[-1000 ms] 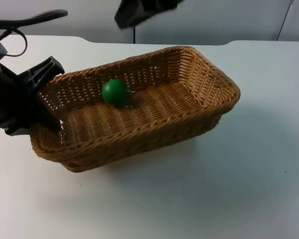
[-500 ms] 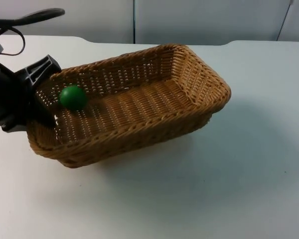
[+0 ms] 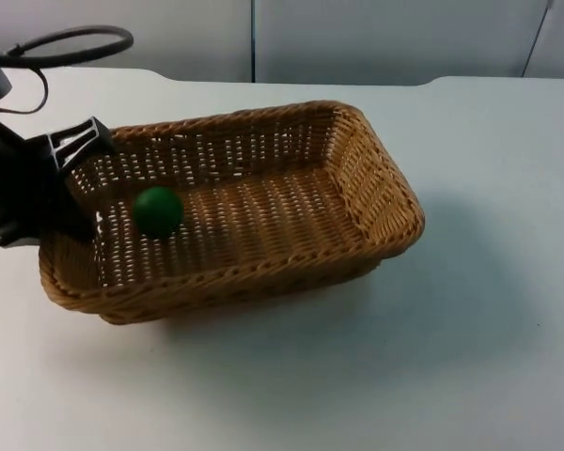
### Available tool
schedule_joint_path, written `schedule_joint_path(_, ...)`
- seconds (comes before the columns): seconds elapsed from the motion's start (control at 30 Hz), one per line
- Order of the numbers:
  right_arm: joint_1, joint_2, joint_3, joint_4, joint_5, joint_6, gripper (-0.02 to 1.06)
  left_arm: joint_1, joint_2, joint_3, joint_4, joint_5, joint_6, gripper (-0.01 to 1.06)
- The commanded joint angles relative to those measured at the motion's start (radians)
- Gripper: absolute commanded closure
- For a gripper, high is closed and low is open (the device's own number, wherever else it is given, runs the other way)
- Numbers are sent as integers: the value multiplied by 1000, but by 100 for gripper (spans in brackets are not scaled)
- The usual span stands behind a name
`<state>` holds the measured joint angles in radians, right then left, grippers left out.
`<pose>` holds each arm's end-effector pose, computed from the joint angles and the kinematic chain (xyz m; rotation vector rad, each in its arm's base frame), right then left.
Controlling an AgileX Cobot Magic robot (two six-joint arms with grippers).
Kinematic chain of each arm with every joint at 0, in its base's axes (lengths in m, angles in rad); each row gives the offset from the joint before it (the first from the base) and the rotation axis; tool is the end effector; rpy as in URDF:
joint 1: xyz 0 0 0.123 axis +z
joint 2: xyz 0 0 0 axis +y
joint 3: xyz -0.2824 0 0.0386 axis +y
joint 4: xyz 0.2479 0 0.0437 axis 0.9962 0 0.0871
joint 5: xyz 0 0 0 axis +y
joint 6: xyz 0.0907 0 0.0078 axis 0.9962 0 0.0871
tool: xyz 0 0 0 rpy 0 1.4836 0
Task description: Pick up the basket with the left hand and place the ball into the basket with the right hand.
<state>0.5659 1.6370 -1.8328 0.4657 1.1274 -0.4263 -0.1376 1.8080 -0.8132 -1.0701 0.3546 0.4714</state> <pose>0.2754 0.2187 0.4336 -1.0905 2.1164 0.6636 0.3093 -0.0709 0.1277 -0.4824 2.6810 -0.6331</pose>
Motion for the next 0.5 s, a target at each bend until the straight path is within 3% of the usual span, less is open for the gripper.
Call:
schedule_joint_path(0.0,1,-8,-7,13,-6,4,105,2,20,1,-15,16,1,105)
schedule_joint_path(0.07,1,-8,-7,13,-6,4,105,2,37,1,-15,25,1,104)
schedule_joint_path(0.2,1,-8,-7,13,-10,4,105,2,75,1,-19,38,1,86)
schedule_joint_path(0.23,1,-8,-7,13,-10,4,105,2,75,1,-19,38,1,86)
schedule_joint_path(0.37,1,-8,-7,13,-18,6,105,2,77,-15,-26,33,1,63)
schedule_joint_path(0.47,1,-8,-7,15,-21,8,105,2,77,-39,-26,48,1,54)
